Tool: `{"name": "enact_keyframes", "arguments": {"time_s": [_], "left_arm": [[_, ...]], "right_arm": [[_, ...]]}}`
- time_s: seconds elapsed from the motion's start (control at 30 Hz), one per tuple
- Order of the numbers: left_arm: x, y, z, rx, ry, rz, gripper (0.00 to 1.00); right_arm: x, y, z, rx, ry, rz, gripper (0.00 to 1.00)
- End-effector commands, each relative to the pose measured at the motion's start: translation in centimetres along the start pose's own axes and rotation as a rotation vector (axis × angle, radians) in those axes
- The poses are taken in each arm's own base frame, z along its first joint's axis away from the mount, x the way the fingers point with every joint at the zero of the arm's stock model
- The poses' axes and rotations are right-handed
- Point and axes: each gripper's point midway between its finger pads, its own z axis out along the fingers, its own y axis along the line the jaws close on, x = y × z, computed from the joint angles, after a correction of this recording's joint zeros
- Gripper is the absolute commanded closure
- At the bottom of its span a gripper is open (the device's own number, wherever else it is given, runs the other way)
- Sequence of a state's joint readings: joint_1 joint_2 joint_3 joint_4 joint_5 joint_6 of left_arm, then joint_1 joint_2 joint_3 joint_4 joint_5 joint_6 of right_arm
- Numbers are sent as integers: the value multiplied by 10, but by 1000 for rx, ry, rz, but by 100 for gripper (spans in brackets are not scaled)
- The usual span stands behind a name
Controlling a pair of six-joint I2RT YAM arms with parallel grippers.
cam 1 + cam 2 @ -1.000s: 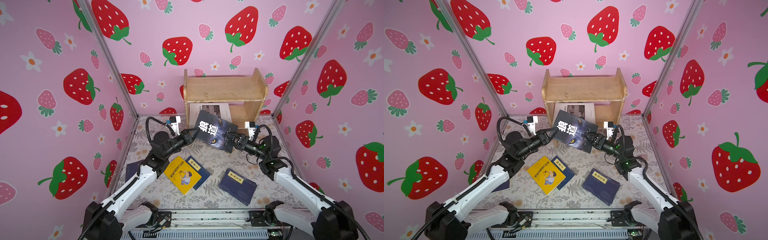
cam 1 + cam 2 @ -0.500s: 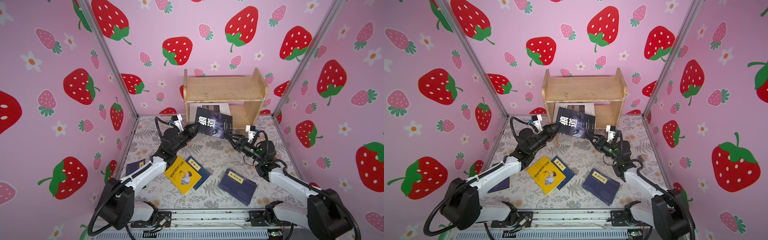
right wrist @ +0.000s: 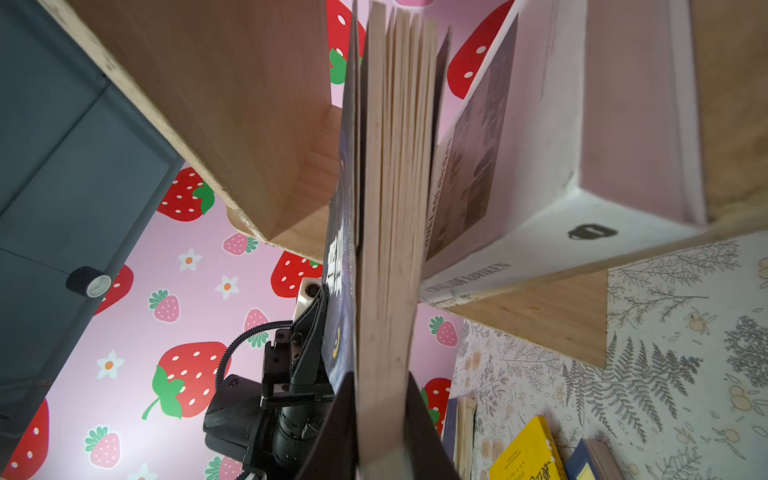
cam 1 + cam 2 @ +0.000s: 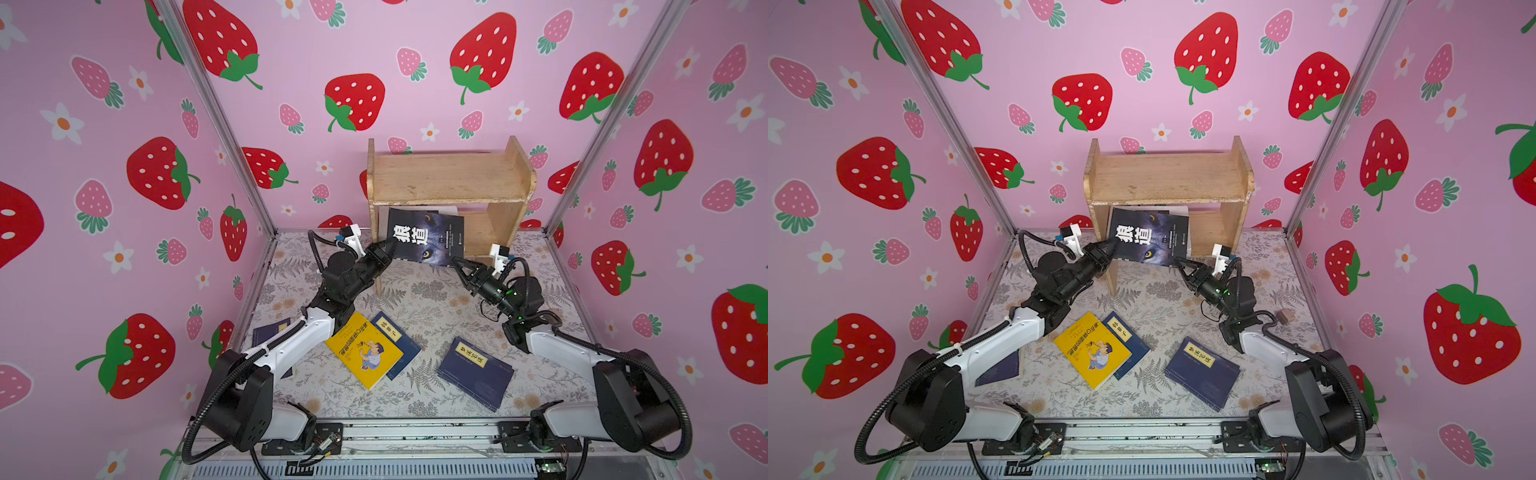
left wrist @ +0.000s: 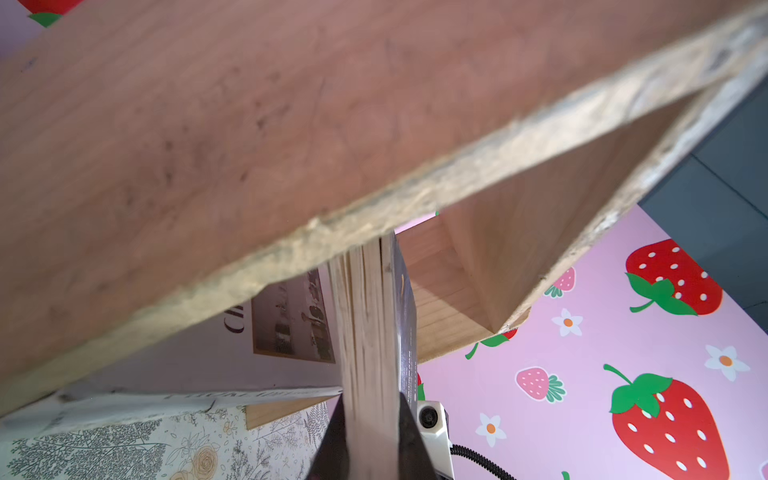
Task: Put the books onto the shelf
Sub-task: 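Lower the wolf-cover book toward the lower shelf tier with both grippers, then slide the wolf-cover book onto the white book on the lower tier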
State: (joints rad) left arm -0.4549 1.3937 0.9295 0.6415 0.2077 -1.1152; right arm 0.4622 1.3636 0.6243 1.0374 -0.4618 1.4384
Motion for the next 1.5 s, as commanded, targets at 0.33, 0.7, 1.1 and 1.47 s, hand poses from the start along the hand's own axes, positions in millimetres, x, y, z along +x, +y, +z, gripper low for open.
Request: {"name": "enact_keyframes", "arguments": {"time_s": [0.33,0.7,1.1,1.47], "left_arm": [[-48,-38,-38,-69,-71,153,18],[-74,-4,-91,-241,-144,181,13],[-71,15,-99,-268,-133,152,13],[-75,24,-108,-294,-156,139,13]], "right_arm": [[-42,13,37,81,-99,-116,95],[-50,8,47,57,-143,-82,96],[-41,3,70,111,-48,-69,95],[-30,0,78,123,32,-50,95]]}}
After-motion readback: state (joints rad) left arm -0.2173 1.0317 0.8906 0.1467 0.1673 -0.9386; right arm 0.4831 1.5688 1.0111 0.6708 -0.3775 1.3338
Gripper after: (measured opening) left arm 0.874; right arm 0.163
